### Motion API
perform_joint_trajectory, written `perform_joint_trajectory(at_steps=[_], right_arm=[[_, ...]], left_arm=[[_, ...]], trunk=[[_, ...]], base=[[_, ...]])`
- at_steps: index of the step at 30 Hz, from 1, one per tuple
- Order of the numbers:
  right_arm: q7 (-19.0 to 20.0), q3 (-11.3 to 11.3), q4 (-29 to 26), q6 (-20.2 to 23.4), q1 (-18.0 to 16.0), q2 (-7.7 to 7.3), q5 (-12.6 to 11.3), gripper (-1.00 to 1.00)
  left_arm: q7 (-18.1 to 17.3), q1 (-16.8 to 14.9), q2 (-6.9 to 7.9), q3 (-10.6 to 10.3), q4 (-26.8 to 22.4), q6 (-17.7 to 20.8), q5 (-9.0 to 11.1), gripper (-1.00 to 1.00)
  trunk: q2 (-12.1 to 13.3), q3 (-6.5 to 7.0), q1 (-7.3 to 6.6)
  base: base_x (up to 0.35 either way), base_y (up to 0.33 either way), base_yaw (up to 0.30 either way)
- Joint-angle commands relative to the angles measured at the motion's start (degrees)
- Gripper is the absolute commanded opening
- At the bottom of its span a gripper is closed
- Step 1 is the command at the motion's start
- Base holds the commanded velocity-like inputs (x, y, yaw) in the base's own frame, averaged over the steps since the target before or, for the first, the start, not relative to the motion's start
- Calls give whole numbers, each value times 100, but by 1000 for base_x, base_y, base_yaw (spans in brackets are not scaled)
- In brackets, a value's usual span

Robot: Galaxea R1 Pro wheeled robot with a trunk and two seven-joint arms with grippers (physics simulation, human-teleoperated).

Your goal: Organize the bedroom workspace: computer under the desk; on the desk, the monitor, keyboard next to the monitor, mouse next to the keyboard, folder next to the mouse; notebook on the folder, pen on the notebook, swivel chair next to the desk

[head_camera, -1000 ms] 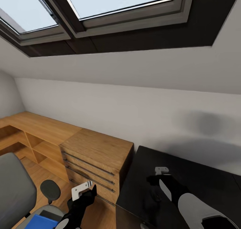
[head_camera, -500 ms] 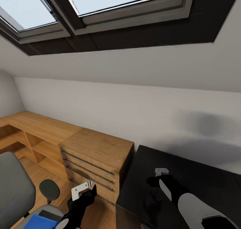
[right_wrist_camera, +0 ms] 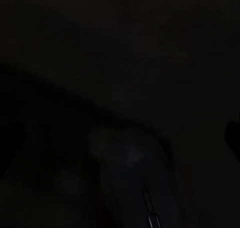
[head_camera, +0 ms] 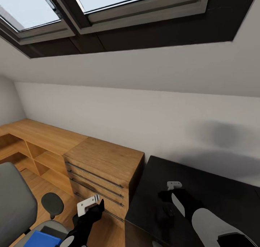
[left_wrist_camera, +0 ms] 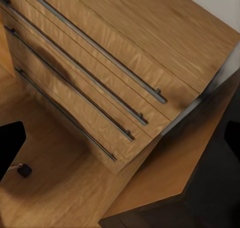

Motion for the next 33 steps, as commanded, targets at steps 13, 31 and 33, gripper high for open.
perform_joint_trajectory(at_steps=[13, 31, 33], right_arm=[[-17, 26, -9, 190, -3, -5, -56, 100], [-29, 16, -17, 733, -3, -12, -154, 100], [-32, 16, -12, 745, -3, -12, -160, 100]], left_arm=[[43, -2, 1, -6, -10, 13, 54, 100], [43, -2, -1, 1, -10, 31, 59, 100], [43, -2, -1, 2, -10, 31, 59, 100]], trunk=[[-529, -241, 288], [-890, -403, 485], [-890, -403, 485]], base=[[0, 0, 0], [0, 0, 0], [0, 0, 0]])
